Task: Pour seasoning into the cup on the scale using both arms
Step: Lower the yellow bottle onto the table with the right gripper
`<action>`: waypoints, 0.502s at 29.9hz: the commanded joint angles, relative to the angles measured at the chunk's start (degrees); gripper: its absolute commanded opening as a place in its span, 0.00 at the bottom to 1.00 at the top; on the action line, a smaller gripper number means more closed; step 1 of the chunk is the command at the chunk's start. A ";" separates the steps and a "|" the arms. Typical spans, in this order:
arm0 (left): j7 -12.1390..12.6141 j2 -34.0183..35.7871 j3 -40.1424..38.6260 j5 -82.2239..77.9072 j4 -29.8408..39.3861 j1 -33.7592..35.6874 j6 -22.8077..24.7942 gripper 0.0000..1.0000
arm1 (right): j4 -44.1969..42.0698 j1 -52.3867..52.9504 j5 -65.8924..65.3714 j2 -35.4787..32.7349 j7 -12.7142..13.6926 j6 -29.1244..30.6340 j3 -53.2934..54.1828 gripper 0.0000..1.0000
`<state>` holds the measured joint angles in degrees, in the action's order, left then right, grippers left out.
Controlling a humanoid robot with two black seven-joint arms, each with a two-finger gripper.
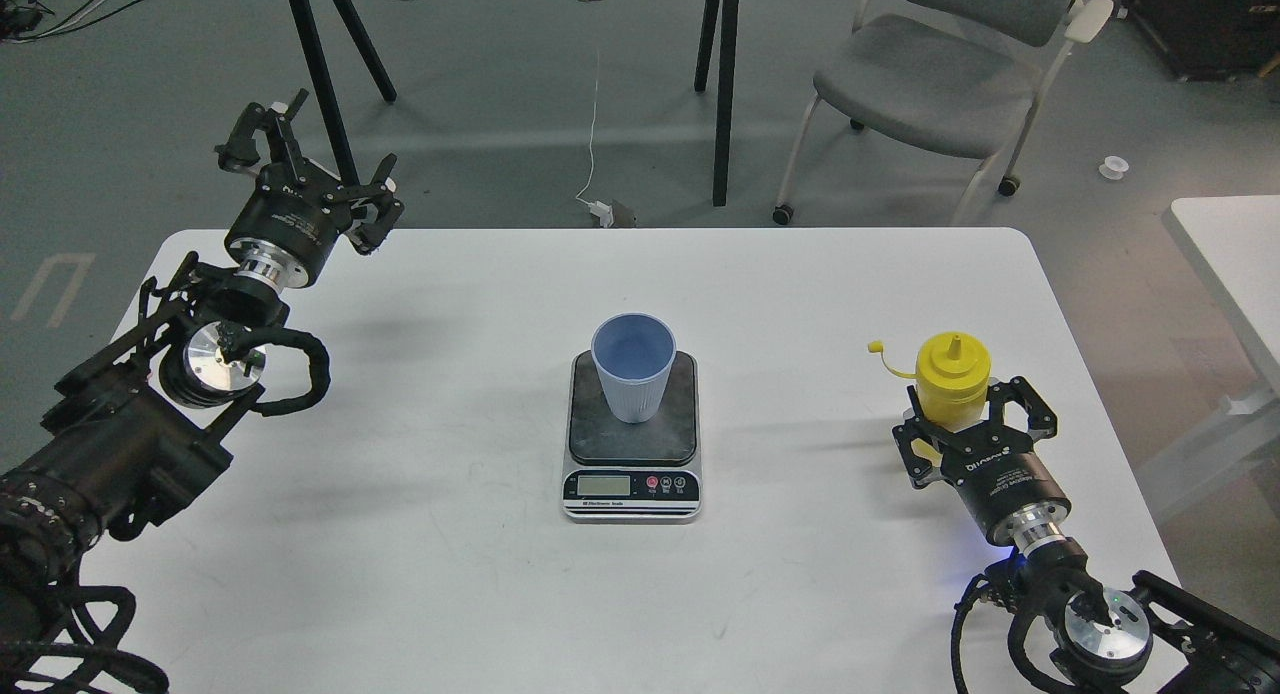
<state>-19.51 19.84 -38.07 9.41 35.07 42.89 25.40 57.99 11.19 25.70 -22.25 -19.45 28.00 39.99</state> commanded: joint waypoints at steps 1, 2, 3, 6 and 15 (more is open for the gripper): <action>0.00 0.03 -0.07 0.00 0.00 0.00 0.00 0.99 | 0.10 -0.03 -0.04 -0.07 -0.06 0.00 0.00 0.73; 0.00 0.03 -0.08 0.00 0.00 0.00 0.00 0.99 | 0.10 -0.12 -0.04 -0.07 -0.06 0.00 0.00 0.76; 0.00 0.03 -0.08 0.00 0.00 0.00 0.00 0.99 | 0.10 -0.21 -0.04 -0.07 -0.06 0.00 0.00 0.77; 0.00 -0.06 0.01 0.00 0.09 0.00 0.00 0.99 | 0.10 -0.65 -0.12 -0.16 -0.06 0.00 0.00 0.79; -0.08 0.03 0.10 -0.09 0.26 0.00 0.00 0.99 | 0.80 -1.78 -0.12 -0.42 -0.15 0.00 0.35 0.88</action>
<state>-19.51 19.78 -37.97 9.32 35.20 42.89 25.40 58.10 10.10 25.58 -22.42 -19.53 28.00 40.07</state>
